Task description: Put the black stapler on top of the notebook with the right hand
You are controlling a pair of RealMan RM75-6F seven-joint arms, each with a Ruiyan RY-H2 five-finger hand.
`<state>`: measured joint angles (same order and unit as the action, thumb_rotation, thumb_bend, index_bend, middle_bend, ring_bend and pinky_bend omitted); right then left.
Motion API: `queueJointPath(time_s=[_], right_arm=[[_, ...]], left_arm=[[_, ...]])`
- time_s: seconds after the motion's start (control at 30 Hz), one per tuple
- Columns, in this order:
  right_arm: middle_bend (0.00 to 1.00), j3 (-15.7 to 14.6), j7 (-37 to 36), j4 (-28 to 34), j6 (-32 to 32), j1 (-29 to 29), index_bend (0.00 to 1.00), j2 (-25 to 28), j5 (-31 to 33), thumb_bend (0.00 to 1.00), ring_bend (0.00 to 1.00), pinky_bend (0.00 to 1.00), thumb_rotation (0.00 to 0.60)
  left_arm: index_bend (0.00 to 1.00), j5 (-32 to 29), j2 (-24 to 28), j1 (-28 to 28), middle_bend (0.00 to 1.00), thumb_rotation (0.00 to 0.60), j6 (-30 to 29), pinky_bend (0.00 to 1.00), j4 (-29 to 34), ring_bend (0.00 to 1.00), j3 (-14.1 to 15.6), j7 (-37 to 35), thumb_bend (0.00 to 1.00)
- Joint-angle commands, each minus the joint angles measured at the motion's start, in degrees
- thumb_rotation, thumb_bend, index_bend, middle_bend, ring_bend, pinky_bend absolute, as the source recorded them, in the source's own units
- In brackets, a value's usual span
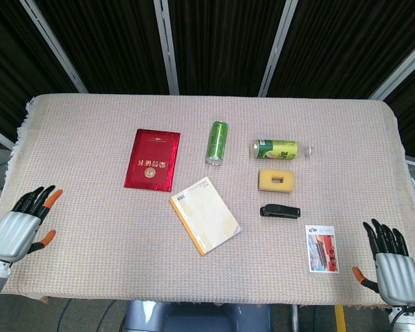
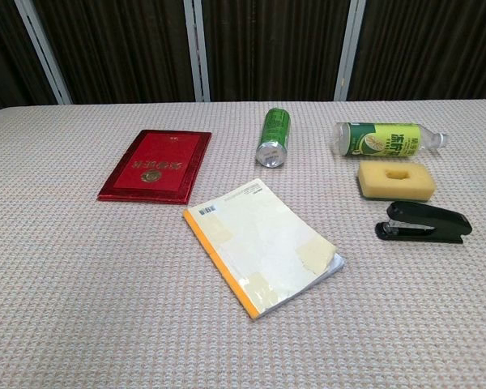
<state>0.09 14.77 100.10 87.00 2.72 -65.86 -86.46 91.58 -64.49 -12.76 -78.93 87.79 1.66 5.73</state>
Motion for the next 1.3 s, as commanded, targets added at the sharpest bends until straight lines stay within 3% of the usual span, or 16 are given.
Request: queueJointPath(time_s=[0.03,0.63,1.0,1.3], right_arm=[[0.0,-0.04,0.09,0.03,0.06,0.03,0.0,-0.04,-0.06,0.18,0.0,0.0,0.6],[0.0,-0.35,-1.91,-0.56,-3.39,-2.39,0.0,-2.06,-1.65,0.18,0.0,0.0,0.6],[0.13,4.64,-0.27,-3.91,-13.3,-10.74,0.17,-9.76,2.63,0.18,0.06,0.12,0.6],[0.16,7.95,0.75,-6.56,-19.3,-15.92,0.21,-12.82,7.95,0.2,0.1,0.16,0.6]], left_arm=[[0.0,-0.03,-0.01,0.04,0.0,0.6,0.0,0.13,0.01,0.0,0.0,-0.01,0.32],[0.0,0.2,-0.3,0.14,0.0,0.6,-0.06,0.13,0.37,0.0,-0.08,1.13,0.32],[0.0,-1.17,-2.08,-0.85,0.0,0.6,1.79,0.13,-1.0,0.0,-0.95,2.48,0.32],[0.0,-2.75,-2.54,-1.04,0.0,0.6,3.21,0.13,-1.57,0.0,-1.07,3.02,0.32]])
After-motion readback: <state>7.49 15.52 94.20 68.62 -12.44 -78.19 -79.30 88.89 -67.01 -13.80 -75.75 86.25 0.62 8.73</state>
